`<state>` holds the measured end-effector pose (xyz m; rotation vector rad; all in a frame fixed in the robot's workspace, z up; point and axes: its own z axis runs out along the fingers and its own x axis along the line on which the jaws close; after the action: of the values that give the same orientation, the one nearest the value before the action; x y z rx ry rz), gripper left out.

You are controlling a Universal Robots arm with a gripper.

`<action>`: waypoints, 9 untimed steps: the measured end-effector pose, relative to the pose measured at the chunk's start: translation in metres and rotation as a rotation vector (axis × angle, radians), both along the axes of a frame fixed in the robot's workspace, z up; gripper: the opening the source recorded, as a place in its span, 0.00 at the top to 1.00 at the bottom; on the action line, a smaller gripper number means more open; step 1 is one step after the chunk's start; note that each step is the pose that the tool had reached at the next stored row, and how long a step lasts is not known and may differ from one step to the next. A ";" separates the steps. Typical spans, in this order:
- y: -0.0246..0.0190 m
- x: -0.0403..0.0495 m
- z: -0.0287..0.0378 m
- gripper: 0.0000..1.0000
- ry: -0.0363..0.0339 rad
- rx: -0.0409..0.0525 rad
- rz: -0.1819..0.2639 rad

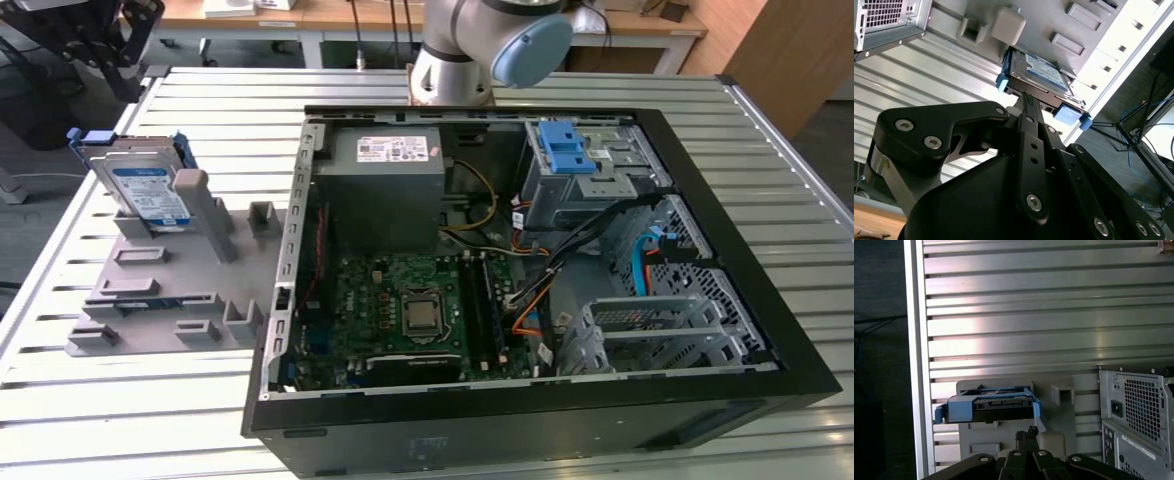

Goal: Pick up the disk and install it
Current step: 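Reach for the disk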

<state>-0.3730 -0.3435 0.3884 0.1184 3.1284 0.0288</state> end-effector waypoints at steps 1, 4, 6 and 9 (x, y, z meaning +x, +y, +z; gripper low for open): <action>0.0000 -0.0016 0.0000 0.89 0.0001 0.0000 0.000; 0.0001 -0.0062 -0.0002 0.89 0.0000 0.0000 0.000; 0.0002 -0.0093 -0.0002 0.89 0.0001 -0.0001 0.000; 0.0002 -0.0129 -0.0004 0.89 0.0001 0.0000 0.000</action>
<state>-0.3859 -0.3433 0.3880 0.1183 3.1284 0.0288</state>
